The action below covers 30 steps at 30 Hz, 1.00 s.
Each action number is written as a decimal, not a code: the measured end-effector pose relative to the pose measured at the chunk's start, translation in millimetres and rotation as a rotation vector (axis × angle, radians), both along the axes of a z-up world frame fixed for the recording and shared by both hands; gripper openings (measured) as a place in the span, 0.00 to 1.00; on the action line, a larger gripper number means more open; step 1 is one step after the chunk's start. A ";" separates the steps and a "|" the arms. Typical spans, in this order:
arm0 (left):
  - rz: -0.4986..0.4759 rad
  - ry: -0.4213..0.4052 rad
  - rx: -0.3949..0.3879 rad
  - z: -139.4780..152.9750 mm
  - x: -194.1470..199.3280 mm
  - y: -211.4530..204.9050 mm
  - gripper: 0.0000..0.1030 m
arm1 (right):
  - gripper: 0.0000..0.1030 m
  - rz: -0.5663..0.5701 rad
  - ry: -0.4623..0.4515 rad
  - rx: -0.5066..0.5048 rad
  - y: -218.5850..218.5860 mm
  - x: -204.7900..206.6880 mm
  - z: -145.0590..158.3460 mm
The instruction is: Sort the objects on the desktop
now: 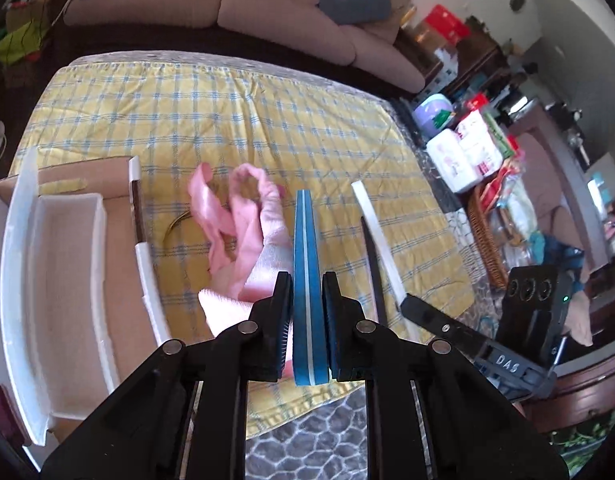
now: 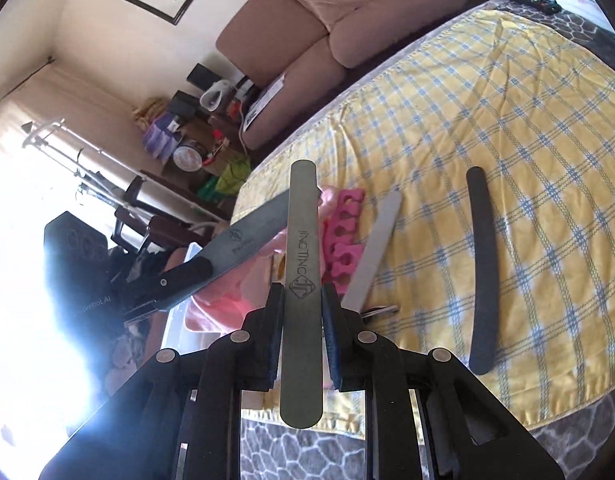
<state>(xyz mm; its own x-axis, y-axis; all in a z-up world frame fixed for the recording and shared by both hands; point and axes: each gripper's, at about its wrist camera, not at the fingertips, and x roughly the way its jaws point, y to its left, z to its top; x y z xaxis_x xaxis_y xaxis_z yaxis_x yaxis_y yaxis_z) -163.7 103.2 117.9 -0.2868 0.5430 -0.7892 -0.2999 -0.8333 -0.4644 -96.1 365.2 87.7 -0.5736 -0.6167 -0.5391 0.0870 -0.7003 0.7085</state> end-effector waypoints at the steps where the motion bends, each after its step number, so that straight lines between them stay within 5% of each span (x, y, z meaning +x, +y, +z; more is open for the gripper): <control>1: 0.003 -0.011 -0.011 -3.4 2.2 -3.2 0.14 | 0.18 0.003 0.000 0.001 -2.1 1.9 0.5; 3: -0.008 -0.032 -0.031 -11.8 9.4 -4.8 0.14 | 0.18 0.006 -0.009 0.008 -5.6 4.9 -0.7; 7: -0.060 -0.017 -0.219 -32.8 29.5 11.3 0.17 | 0.18 0.002 -0.039 0.008 -5.4 10.3 -8.9; 11: -0.063 0.128 -0.395 -26.7 48.0 23.7 0.48 | 0.18 -0.004 -0.055 0.038 -2.8 15.2 -14.4; 15: -0.137 0.262 -0.509 -17.4 59.8 47.9 0.51 | 0.18 -0.016 -0.053 0.034 4.3 16.1 -14.1; 18: -0.184 0.205 -0.485 -27.3 58.5 67.1 0.48 | 0.18 -0.021 -0.046 0.030 9.9 15.3 -12.3; 20: -0.158 0.157 -0.506 -41.7 51.3 75.3 0.39 | 0.18 -0.025 -0.043 0.025 12.2 14.6 -11.2; 28: -0.057 0.144 -0.544 -64.6 22.0 82.5 0.30 | 0.18 0.003 -0.044 0.052 11.2 13.3 -9.7; 30: -0.064 0.149 -0.567 -68.3 14.8 90.0 0.15 | 0.18 0.009 -0.047 0.065 9.3 12.3 -10.6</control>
<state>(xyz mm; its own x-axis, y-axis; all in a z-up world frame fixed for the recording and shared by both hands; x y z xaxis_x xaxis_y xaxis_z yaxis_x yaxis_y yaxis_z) -148.9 193.3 49.7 -0.3979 0.0680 -0.9149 -0.3856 -0.9173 0.0995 -83.8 374.6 77.1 -0.5418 -0.5842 -0.6043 0.0611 -0.7445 0.6648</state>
